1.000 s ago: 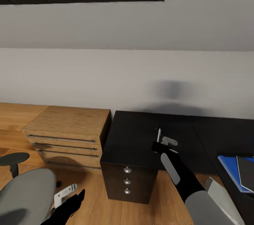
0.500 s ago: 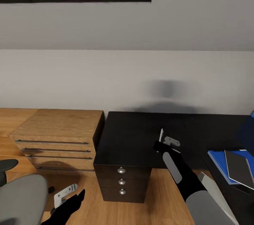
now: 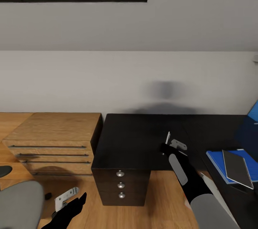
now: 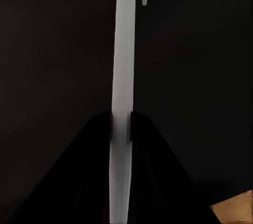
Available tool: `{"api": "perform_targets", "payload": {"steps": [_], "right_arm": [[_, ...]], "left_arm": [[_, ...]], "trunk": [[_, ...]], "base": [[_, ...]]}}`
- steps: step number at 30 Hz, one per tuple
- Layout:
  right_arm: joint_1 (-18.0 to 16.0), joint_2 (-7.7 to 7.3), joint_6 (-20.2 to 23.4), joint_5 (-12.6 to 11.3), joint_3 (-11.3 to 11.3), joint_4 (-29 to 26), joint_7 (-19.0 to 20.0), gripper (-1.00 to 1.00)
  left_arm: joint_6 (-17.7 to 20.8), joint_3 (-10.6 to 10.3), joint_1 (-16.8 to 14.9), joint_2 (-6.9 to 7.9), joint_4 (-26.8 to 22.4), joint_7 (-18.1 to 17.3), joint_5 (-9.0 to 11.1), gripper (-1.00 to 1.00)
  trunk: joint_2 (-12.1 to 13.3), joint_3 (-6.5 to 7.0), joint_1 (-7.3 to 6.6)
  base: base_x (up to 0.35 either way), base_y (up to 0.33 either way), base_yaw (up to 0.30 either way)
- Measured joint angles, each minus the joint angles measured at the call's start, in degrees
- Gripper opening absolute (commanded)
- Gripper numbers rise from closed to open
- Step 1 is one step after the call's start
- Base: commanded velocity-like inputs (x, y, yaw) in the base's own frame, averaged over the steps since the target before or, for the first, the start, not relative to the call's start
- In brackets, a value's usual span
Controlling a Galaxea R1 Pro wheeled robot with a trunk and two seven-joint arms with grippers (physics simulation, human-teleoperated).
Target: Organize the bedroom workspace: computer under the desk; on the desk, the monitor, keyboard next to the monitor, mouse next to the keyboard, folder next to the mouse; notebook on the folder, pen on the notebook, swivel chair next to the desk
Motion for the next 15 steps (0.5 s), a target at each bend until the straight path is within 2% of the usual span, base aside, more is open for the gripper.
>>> {"api": "perform_targets", "payload": {"steps": [6, 12, 15], "right_arm": [[0.0, -0.60, 0.0, 0.0, -1.3, 0.0, 0.0, -1.00], [0.0, -1.88, -0.1, -0.1, -1.8, -0.1, 0.0, -1.00], [0.0, -2.57, -0.2, 0.0, -2.9, -0.1, 0.1, -1.00]], "left_arm": [[0.0, -0.1, 0.0, 0.00, 0.0, 0.0, 0.1, 1.00], [0.1, -1.7, 0.0, 0.02, 0.1, 0.1, 0.1, 1.00], [0.1, -2.4, 0.0, 0.06, 0.4, 0.1, 0.1, 1.00]], "trunk": [[0.0, 0.00, 0.00], [0.0, 0.00, 0.00], [0.0, 0.00, 0.00]], "base": [[0.000, 0.000, -0.248], [0.000, 0.000, -0.260], [0.000, 0.000, -0.266]]}}
